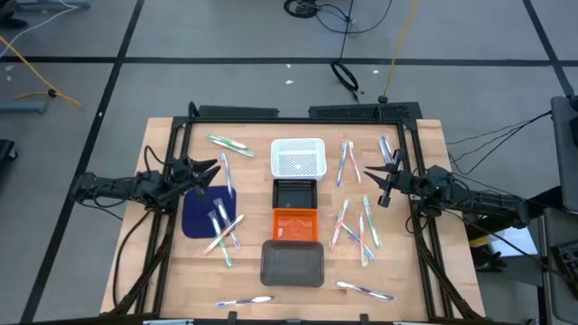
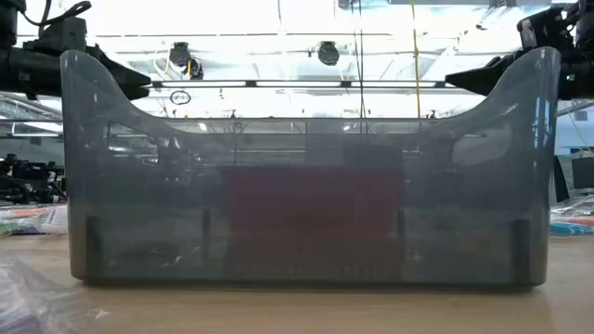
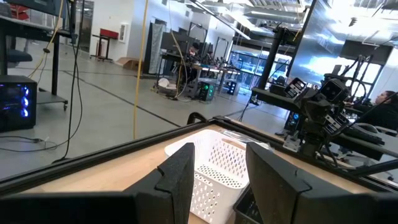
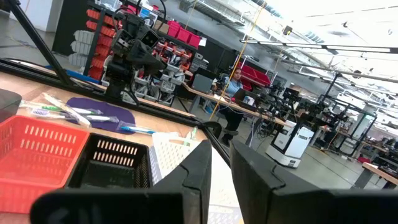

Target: Pick & Place Toothbrushes

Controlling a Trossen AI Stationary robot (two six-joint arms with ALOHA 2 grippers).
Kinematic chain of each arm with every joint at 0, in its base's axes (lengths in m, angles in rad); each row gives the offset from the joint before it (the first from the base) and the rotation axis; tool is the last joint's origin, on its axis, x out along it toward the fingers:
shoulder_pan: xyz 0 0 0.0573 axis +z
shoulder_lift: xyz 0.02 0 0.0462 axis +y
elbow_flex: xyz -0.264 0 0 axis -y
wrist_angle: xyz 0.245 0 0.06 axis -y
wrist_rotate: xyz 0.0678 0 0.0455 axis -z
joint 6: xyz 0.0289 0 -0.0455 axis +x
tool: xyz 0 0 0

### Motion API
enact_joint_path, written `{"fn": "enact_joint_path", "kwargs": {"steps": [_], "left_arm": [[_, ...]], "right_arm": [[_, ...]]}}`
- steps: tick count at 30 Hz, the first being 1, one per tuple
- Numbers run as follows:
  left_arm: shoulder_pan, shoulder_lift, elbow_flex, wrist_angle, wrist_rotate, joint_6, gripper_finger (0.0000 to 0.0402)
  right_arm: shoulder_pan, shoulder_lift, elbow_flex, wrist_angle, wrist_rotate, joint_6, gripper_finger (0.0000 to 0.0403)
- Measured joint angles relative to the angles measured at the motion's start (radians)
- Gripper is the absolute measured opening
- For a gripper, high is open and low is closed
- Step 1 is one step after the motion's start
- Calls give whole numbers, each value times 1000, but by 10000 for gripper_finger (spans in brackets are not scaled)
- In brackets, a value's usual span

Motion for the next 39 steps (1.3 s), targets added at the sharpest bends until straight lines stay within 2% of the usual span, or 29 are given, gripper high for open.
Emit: {"fn": "enact_joint_path", "kwargs": {"steps": [23, 29, 33, 39], "left_arm": [[0, 0, 0, 0, 0, 0, 145], [0, 0, 0, 0, 0, 0, 145], [0, 0, 0, 1, 0, 0, 145], [0, 0, 0, 1, 0, 0, 145]], "right_arm": [[0, 0, 0, 13, -5, 0, 50], [0, 0, 0, 13, -73, 1, 50], [0, 0, 0, 23, -160, 10, 50], [0, 0, 0, 90, -239, 130, 50]]}}
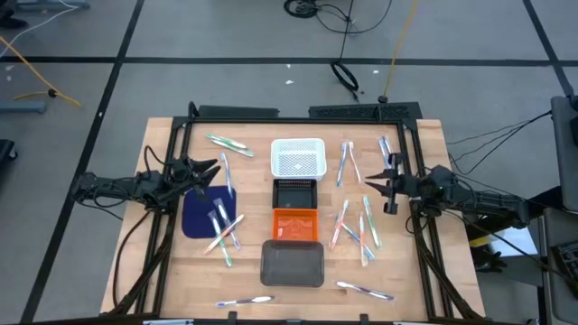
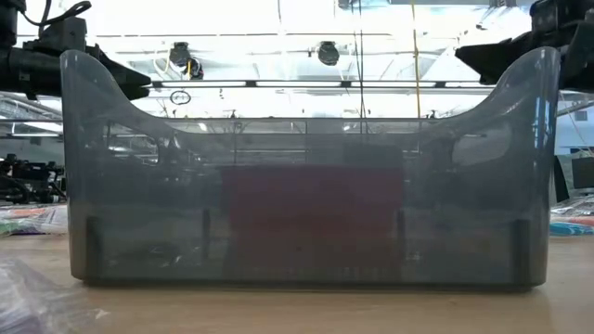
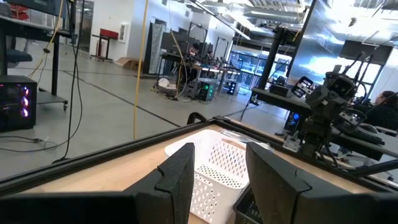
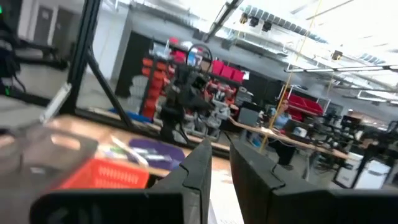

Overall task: Pick & Place Toothbrushes
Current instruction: Put the top orange toothbrush into the orange bin

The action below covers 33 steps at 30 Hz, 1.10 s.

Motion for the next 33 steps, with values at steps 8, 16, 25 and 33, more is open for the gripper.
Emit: {"fn": "enact_joint_path", "kwargs": {"steps": [8, 16, 25, 33], "left_arm": [[0, 0, 0, 0, 0, 90, 145], [0, 0, 0, 4, 0, 98, 145], [0, 0, 0, 8, -4, 99, 145], [1, 0, 0, 9, -56, 130, 145]], "right_arm": [[0, 0, 0, 4, 0, 29, 50], [0, 0, 0, 12, 0, 161, 50], [0, 29, 63, -106, 231, 342, 50], [0, 210, 207, -303, 396, 421, 50]]}}
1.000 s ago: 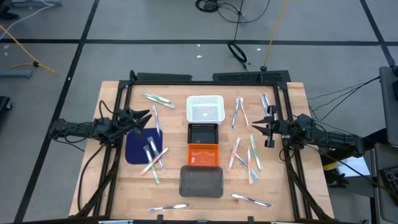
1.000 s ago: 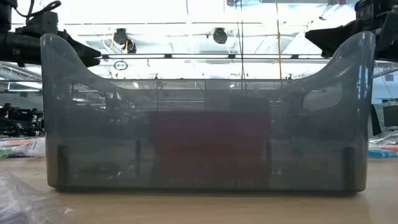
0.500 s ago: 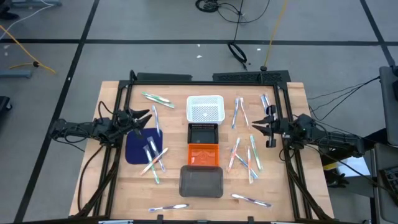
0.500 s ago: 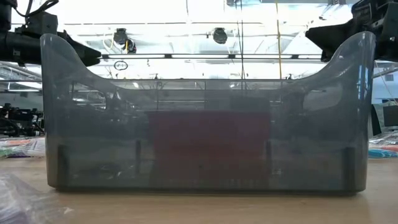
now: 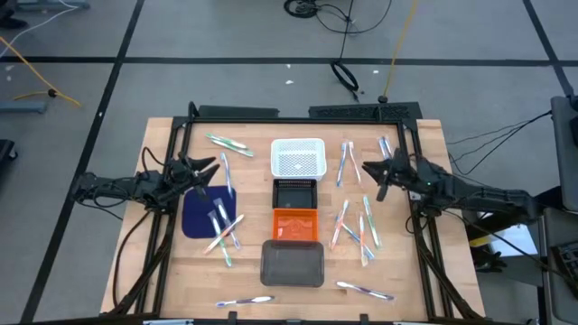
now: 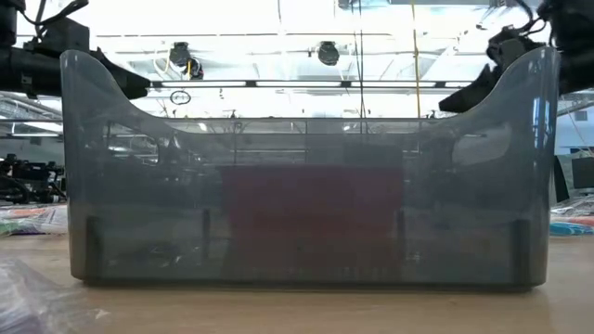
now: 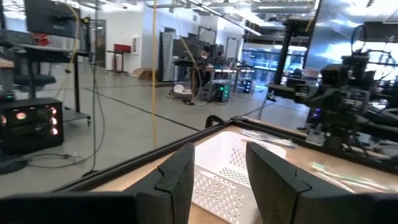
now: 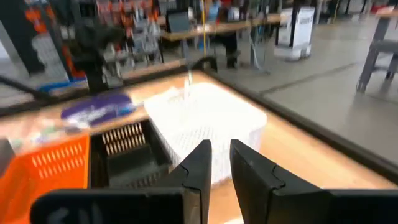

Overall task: Pick & Place Toothbrushes
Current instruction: Put the top orange toothbrush into the orange bin

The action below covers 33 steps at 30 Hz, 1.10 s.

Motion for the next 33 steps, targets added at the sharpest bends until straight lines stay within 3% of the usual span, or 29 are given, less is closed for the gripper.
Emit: {"fn": "enact_joint_path", "kwargs": {"steps": [6, 18, 24, 33], "left_arm": [[1, 0, 0, 8, -8, 2, 145], [1, 0, 0, 29, -7, 1, 145], [1, 0, 0, 29, -7, -1, 145], [1, 0, 0, 29, -6, -2, 145]], "right_arm": [[-35, 201, 112, -28, 34, 33, 50], [-240, 672, 329, -260, 78, 105, 61], [-303, 813, 330, -251, -33, 121, 104], [-332, 902, 330, -224, -55, 145, 188]]}}
